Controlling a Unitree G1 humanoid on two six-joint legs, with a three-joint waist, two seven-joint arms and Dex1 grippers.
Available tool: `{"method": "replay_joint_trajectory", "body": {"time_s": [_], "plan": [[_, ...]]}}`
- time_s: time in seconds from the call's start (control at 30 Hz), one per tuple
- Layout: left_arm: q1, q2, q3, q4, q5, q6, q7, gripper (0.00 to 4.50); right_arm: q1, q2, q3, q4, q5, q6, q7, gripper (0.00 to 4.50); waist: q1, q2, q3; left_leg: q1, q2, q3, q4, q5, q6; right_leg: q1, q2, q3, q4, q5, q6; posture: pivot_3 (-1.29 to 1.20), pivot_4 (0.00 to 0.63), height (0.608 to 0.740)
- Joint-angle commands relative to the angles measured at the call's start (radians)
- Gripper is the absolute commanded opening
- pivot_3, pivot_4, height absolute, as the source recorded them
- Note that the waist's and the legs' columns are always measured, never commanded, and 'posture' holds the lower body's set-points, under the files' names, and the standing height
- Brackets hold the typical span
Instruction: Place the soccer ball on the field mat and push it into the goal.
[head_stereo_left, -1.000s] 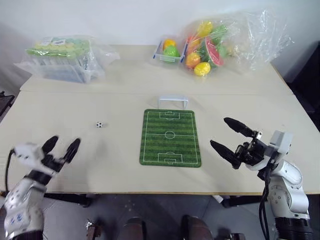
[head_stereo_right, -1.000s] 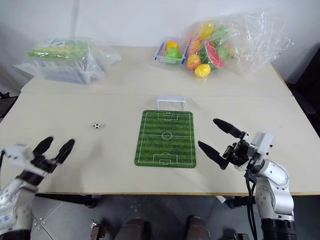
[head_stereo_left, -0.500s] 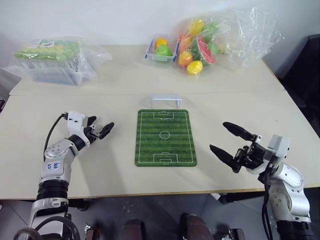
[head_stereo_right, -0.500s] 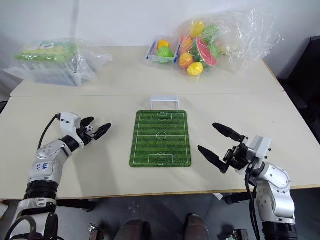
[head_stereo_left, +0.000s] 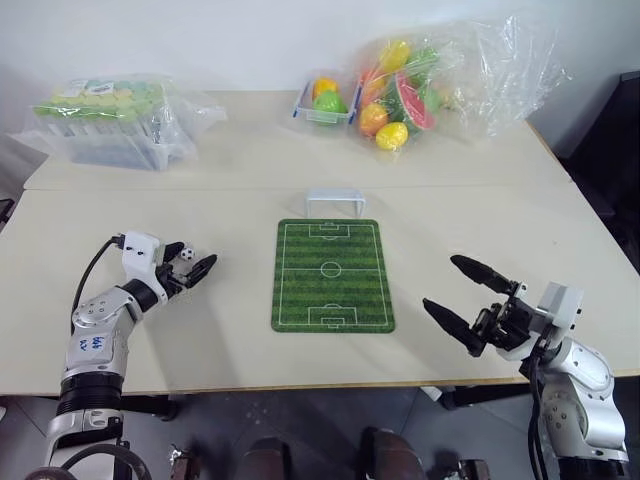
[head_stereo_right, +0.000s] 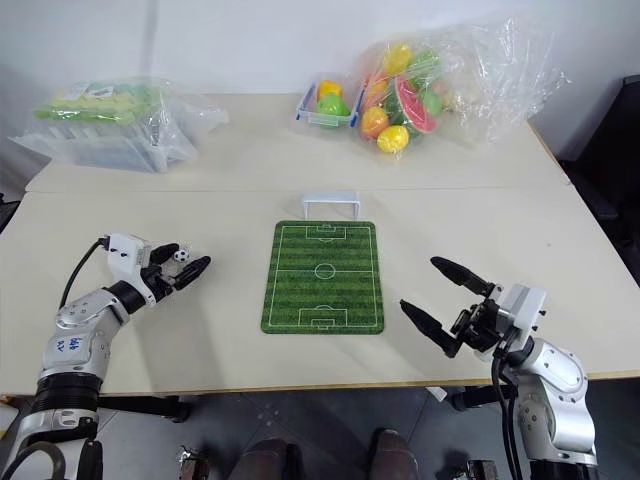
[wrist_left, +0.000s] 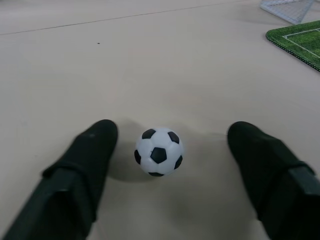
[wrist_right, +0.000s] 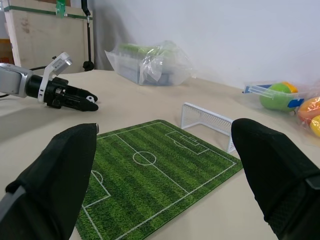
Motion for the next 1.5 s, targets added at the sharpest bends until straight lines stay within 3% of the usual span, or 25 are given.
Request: {"method": "replay_joint_trajectory", "body": {"time_s": [0.03, 0.17, 0.23, 0.37, 0.5, 0.63, 0.7, 0.83, 1.0, 1.5], "plan": [[0.029, -0.001, 0.010, -0.019, -0.006, 0.015, -0.001, 2.64, -0.006, -0.014, -0.018, -0.043, 0.009, -0.004, -0.010, 4.50, 0.000, 0.000, 0.000, 0.000, 0.000, 0.000, 0.000, 0.000, 0.000, 0.000, 0.000, 0.000, 0.000, 0.000, 0.000, 0.00, 0.150, 0.740], [0.051, 0.002, 0.016, -0.027, -0.008, 0.010, -0.007, 1.30, -0.008, -0.017, -0.016, -0.043, 0.005, -0.003, -0.014, 4.50, 0.000, 0.000, 0.000, 0.000, 0.000, 0.000, 0.000, 0.000, 0.000, 0.000, 0.000, 0.000, 0.000, 0.000, 0.000, 0.00, 0.150, 0.740], [0.058, 0.002, 0.028, -0.032, -0.020, -0.011, -0.023, 0.87, -0.009, -0.019, -0.015, -0.042, 0.002, -0.004, -0.014, 4.50, -0.001, 0.000, 0.000, 0.000, 0.000, 0.000, 0.000, 0.000, 0.000, 0.000, 0.000, 0.000, 0.000, 0.000, 0.000, 0.00, 0.150, 0.740], [0.047, -0.032, 0.076, -0.106, -0.133, -0.082, -0.133, 0.87, -0.003, -0.025, -0.022, -0.032, -0.003, -0.013, -0.006, 4.50, 0.000, 0.000, 0.000, 0.000, 0.000, 0.000, 0.000, 0.000, 0.000, 0.000, 0.000, 0.001, 0.000, 0.000, 0.000, 0.00, 0.150, 0.740], [0.035, -0.035, 0.063, -0.196, -0.211, -0.037, -0.230, 0.87, 0.005, -0.040, -0.042, -0.014, -0.002, -0.028, 0.009, 4.50, 0.008, 0.000, 0.000, 0.000, 0.000, 0.000, 0.001, 0.000, 0.000, 0.000, 0.000, 0.000, 0.000, 0.000, 0.000, 0.00, 0.150, 0.740], [-0.028, 0.016, -0.211, -0.428, -0.184, 0.082, -0.465, 0.87, 0.063, -0.129, -0.114, 0.036, 0.010, -0.057, 0.114, 4.50, 0.030, 0.000, 0.000, -0.001, 0.000, 0.000, 0.001, 0.000, 0.000, 0.000, 0.000, 0.000, 0.000, 0.000, 0.000, 0.00, 0.150, 0.740], [-0.061, 0.019, -0.305, -0.458, -0.143, 0.102, -0.505, 0.87, 0.091, -0.161, -0.136, 0.057, 0.018, -0.066, 0.159, 4.50, 0.040, 0.000, 0.000, -0.001, -0.001, 0.000, 0.001, 0.000, 0.001, 0.001, 0.000, 0.001, -0.002, 0.001, 0.001, 0.00, 0.150, 0.740], [-0.117, -0.059, -0.476, -0.442, -0.037, 0.084, -0.508, 0.87, 0.133, -0.199, -0.160, 0.066, 0.005, -0.076, 0.204, 4.50, 0.026, 0.002, -0.001, 0.000, -0.001, 0.001, 0.001, 0.000, 0.001, 0.001, 0.000, 0.001, -0.003, 0.001, 0.001, 0.00, 0.150, 0.740], [-0.108, -0.110, -0.596, -0.392, 0.097, 0.012, -0.487, 0.87, 0.178, -0.196, -0.169, 0.024, 0.018, -0.071, 0.203, 4.50, 0.020, 0.002, -0.001, 0.000, 0.000, 0.002, 0.001, 0.000, 0.001, 0.001, 0.000, 0.001, -0.003, 0.001, 0.001, 0.00, 0.150, 0.740], [-0.111, -0.177, -0.591, -0.316, 0.181, -0.045, -0.407, 0.87, 0.300, -0.189, -0.131, -0.068, 0.040, -0.062, 0.290, 4.50, 0.029, 0.002, -0.001, -0.001, 0.000, 0.002, 0.002, 0.000, 0.002, 0.001, 0.000, 0.002, -0.003, 0.002, 0.002, 0.00, 0.150, 0.740]]}}
